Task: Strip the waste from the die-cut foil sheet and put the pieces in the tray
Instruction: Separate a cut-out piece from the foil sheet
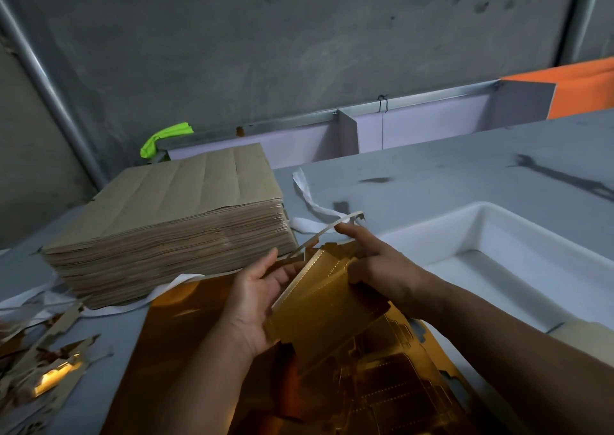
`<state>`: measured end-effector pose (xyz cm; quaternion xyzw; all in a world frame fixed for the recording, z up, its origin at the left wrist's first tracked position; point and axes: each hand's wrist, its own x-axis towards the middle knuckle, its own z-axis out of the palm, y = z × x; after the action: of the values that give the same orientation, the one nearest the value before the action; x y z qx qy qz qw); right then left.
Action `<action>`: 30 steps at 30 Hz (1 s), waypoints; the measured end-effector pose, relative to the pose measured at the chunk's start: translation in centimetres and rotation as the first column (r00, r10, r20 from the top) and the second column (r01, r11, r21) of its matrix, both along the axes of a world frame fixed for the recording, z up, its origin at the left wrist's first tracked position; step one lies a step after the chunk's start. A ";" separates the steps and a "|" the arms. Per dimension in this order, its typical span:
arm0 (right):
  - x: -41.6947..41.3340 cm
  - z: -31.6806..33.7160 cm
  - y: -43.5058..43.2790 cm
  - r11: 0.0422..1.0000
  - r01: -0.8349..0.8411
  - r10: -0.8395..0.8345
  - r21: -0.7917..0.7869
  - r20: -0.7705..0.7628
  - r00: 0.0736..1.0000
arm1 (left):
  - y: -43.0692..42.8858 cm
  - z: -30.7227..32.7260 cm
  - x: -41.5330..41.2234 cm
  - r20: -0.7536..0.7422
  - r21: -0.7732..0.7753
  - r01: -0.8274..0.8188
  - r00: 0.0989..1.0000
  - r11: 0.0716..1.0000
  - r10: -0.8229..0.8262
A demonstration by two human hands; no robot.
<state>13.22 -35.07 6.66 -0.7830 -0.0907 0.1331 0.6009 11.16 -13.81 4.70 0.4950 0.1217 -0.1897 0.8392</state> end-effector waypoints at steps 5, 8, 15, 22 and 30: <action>-0.1 0.1 0.0 1.000 -0.015 0.015 0.006 -0.030 0.999 | -1.2 -0.1 0.7 0.039 -0.076 0.042 0.998 0.996 -0.039; -0.2 0.3 0.0 1.000 -0.026 0.026 -0.007 -0.032 0.999 | -1.3 -0.1 0.9 0.090 -0.017 0.095 0.992 0.995 -0.093; -0.1 0.2 0.0 0.998 0.017 -0.019 -0.054 -0.043 0.999 | 0.2 0.0 0.4 0.136 0.222 0.167 0.970 0.961 -0.200; 0.3 -0.2 0.2 0.997 0.074 -0.074 -0.027 -0.012 0.997 | 1.3 0.8 -0.5 0.219 0.506 0.082 0.951 0.859 -0.219; 0.6 -0.3 0.2 0.996 0.083 -0.081 -0.027 0.067 0.994 | 2.4 1.1 -0.5 0.188 0.598 0.134 0.935 0.790 -0.301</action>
<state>13.82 -34.84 6.34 -0.7989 -0.0764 0.0837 0.5907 10.69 -11.40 5.82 0.7572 -0.0022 -0.1701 0.6306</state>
